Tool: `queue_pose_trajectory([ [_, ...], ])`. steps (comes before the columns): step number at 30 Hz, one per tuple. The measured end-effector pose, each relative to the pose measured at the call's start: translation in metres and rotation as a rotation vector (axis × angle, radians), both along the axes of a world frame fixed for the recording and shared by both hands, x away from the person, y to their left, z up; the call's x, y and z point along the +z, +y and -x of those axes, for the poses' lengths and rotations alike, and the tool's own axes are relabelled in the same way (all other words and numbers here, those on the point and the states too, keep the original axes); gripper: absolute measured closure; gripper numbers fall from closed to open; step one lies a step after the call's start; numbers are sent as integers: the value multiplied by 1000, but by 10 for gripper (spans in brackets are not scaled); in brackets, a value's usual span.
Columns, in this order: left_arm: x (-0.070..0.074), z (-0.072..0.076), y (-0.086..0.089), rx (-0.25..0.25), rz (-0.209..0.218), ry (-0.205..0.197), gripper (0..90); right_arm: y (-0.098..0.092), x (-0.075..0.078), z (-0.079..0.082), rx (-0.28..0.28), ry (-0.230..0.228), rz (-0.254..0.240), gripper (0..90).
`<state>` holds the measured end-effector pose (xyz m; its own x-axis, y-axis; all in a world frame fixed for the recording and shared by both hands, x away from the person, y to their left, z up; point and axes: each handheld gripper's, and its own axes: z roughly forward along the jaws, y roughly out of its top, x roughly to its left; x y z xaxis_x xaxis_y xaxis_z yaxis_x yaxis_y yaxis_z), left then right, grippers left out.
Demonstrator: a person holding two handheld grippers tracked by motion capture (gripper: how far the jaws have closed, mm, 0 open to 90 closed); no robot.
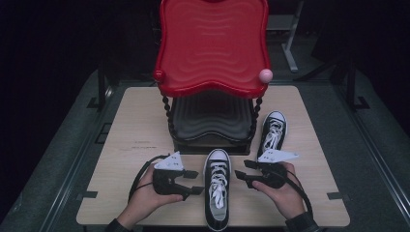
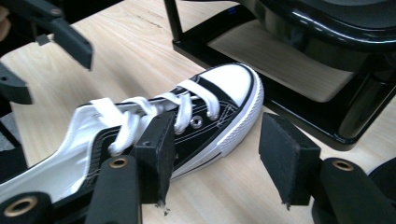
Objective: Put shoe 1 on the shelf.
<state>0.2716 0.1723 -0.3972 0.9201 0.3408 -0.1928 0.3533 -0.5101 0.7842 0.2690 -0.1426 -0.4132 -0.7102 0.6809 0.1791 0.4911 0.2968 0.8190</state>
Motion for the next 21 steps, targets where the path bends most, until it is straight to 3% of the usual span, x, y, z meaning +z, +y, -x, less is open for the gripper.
queue_pose_trajectory([
  [6, -6, -3, -13, -12, -12, 6, 425, -1, 2, 10, 18, -3, -9, 444],
  [11, -15, -7, -24, -31, -13, 17, 490, 2, 2, 18, 45, -5, -23, 437],
  [15, -20, -8, -24, -42, -10, 18, 667, 11, 2, 22, 83, -6, -26, 435],
  [21, -24, -6, -24, -67, -37, 26, 771, 27, -5, 25, 137, 11, -13, 435],
])
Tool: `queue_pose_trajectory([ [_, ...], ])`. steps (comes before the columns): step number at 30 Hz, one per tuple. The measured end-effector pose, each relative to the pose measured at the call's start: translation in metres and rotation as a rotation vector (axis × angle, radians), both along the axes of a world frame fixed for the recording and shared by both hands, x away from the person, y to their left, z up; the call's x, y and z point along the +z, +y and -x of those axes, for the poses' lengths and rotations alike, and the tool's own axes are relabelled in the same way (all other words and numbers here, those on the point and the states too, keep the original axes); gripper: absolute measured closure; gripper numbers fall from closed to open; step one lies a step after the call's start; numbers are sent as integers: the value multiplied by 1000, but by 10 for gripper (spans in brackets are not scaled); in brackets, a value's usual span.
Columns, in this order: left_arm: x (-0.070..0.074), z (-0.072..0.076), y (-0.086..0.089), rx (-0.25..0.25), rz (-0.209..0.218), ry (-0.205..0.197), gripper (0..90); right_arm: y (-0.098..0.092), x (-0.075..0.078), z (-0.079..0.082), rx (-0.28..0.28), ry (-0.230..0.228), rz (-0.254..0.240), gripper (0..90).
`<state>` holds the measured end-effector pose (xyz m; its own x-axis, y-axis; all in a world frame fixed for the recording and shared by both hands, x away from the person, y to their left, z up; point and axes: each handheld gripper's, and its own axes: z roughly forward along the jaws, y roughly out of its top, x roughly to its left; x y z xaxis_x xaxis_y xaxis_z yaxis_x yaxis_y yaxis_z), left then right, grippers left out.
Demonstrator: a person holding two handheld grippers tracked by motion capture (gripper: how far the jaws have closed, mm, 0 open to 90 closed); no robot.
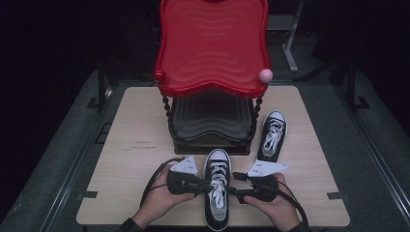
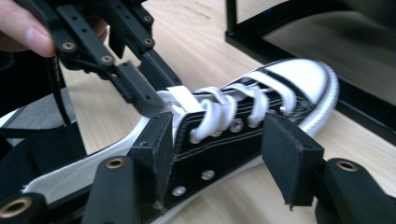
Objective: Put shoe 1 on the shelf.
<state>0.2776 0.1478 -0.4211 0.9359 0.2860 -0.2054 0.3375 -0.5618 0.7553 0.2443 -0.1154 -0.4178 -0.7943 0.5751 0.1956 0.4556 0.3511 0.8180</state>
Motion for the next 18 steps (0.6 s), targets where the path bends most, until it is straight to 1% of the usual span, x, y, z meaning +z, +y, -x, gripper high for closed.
queue_pose_trajectory([
  [2, -1, -1, 0, 4, 1, 14, 792, 5, -2, 0, 14, 6, 1, 436],
  [3, -1, -1, 0, 5, 1, 16, 806, 10, -5, -1, 22, 12, 4, 448],
  [6, -2, -1, 0, 3, -6, 16, 816, 14, -8, -3, 33, 17, 8, 472],
  [8, -2, -1, 0, 3, -6, 17, 823, 18, -11, -5, 45, 27, 26, 567],
  [9, -2, -1, 0, 3, -6, 17, 825, 17, -12, -5, 45, 31, 19, 595],
  [11, -2, -1, 1, 7, -2, 21, 830, 14, -13, -7, 48, 58, 7, 656],
  [12, -2, -1, 1, 10, -1, 24, 830, 14, -13, -7, 48, 58, 7, 656],
  [14, -2, -2, 1, 10, 1, 25, 835, 12, -15, -7, 50, 72, 9, 719],
  [15, -2, -2, 1, 10, 0, 25, 837, 10, -16, -8, 50, 86, 2, 743],
  [16, -2, -2, 1, 8, -4, 24, 843, 8, -18, -10, 56, 110, -15, 786],
  [17, -2, -2, 1, 8, -5, 23, 843, 8, -18, -10, 56, 110, -15, 786],
  [18, -2, -2, 1, 10, -5, 25, 851, 7, -19, -11, 59, 137, -31, 827],
])
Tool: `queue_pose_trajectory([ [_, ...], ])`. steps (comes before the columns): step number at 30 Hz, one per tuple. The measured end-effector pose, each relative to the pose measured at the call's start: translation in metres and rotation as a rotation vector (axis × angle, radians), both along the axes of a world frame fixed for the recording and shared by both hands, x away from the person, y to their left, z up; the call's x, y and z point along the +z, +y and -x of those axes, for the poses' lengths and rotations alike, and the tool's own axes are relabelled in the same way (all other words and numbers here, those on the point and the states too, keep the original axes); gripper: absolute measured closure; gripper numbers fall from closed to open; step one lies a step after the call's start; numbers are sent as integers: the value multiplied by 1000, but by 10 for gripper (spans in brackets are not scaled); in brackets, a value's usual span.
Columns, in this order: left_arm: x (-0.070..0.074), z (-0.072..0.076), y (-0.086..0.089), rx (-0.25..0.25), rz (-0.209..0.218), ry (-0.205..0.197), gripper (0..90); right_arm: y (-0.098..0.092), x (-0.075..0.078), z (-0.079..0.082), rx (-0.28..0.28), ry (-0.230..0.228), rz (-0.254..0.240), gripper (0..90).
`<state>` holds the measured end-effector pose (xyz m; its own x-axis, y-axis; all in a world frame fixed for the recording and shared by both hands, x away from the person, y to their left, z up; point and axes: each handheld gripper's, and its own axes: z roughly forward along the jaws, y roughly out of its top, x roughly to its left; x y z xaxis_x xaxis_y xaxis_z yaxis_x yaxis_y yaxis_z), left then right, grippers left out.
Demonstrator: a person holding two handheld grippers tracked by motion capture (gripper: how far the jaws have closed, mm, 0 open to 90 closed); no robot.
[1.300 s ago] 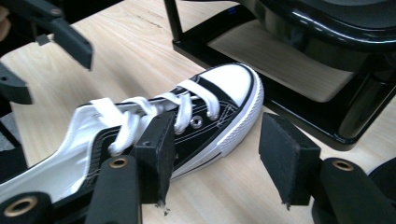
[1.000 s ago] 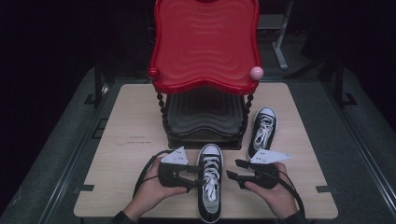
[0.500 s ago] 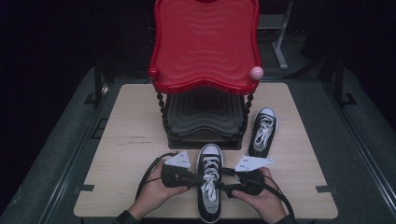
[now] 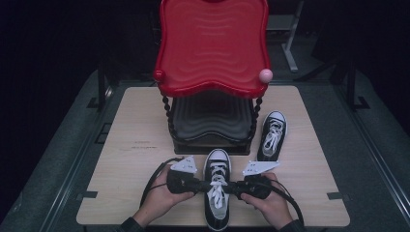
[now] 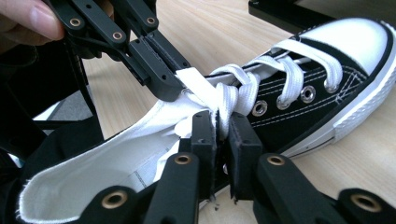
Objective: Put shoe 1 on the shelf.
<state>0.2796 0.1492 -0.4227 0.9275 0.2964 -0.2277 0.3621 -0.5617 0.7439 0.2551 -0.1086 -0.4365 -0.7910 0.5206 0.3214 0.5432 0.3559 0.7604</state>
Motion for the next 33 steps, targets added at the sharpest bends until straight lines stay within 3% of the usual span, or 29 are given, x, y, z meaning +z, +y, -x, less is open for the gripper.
queue_pose_trajectory([
  [10, 7, 3, 1, -13, 8, 0, 866, -2, 6, 1, 3, 0, 14, 849],
  [17, 20, 13, 1, -44, 45, -12, 866, -11, 22, 16, 18, -36, -8, 849],
  [26, 53, 27, 7, -50, 108, -71, 868, -14, 49, 29, 37, -112, -46, 849],
  [33, 74, 22, 15, -22, 99, -136, 869, -7, 69, 21, 46, -180, -44, 849],
])
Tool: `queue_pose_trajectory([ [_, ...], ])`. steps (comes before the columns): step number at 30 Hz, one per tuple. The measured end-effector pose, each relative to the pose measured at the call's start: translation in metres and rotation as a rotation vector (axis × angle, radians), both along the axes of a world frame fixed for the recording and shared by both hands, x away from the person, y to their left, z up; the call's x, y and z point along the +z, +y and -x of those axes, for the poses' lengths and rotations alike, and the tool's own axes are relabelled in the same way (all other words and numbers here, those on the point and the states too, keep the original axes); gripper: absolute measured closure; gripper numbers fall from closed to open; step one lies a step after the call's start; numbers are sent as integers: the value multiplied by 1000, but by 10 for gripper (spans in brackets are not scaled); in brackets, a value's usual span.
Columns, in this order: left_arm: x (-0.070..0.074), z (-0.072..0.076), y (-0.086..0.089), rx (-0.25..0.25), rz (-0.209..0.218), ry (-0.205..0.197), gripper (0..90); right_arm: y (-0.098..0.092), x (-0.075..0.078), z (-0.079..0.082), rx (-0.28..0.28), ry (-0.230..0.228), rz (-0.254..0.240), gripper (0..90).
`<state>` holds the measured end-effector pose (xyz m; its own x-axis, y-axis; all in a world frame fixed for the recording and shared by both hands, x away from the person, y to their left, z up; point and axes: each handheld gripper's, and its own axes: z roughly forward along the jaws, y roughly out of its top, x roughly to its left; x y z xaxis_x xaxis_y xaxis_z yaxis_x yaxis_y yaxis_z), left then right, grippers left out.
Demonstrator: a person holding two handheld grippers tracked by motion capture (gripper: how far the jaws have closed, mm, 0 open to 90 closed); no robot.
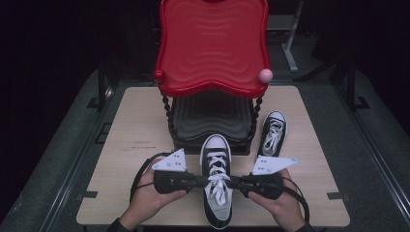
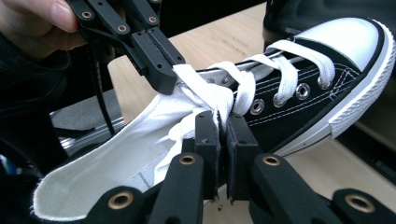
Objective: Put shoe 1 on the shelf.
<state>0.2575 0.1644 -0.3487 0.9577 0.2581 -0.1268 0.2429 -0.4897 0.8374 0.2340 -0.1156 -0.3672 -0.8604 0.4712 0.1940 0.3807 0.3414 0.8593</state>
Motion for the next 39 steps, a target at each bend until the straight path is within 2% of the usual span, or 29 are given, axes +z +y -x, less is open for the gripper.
queue_pose_trajectory([
  [2, 4, -4, 3, 13, -3, -19, 871, 3, 3, -4, -1, -14, 1, 849],
  [6, 11, -13, 8, 43, 14, -30, 873, 8, 9, -14, -7, -41, 2, 849],
  [10, 22, -30, 14, 88, 23, -61, 875, 17, 21, -36, -24, -82, 0, 850],
  [11, 22, -30, 14, 88, 23, -61, 875, 17, 21, -36, -24, -82, 0, 850],
  [12, 28, -38, 17, 108, 23, -76, 876, 21, 26, -44, -30, -99, 0, 850],
  [13, 28, -38, 17, 108, 23, -76, 876, 21, 26, -44, -30, -99, 0, 850],
  [16, 34, -47, 20, 136, 26, -95, 877, 26, 32, -57, -42, -123, 3, 852],
  [18, 41, -57, 23, 172, 26, -124, 877, 32, 40, -70, -58, -151, 12, 853],
  [20, 43, -60, 24, 184, 26, -133, 878, 34, 42, -73, -61, -159, 13, 853],
  [21, 45, -65, 25, 201, 27, -146, 878, 38, 46, -82, -74, -178, 15, 853],
  [22, 46, -68, 26, 215, 29, -156, 878, 38, 46, -82, -74, -178, 15, 853],
  [23, 49, -75, 28, 240, 31, -172, 878, 42, 49, -90, -89, -191, 14, 853],
  [30, 45, -92, 32, 320, 44, -205, 879, 53, 50, -112, -132, -221, 25, 855],
  [33, 39, -102, 32, 380, 60, -234, 880, 61, 47, -125, -165, -246, 39, 856],
  [39, 35, -108, 31, 422, 57, -261, 880, 67, 44, -134, -199, -254, 45, 856],
])
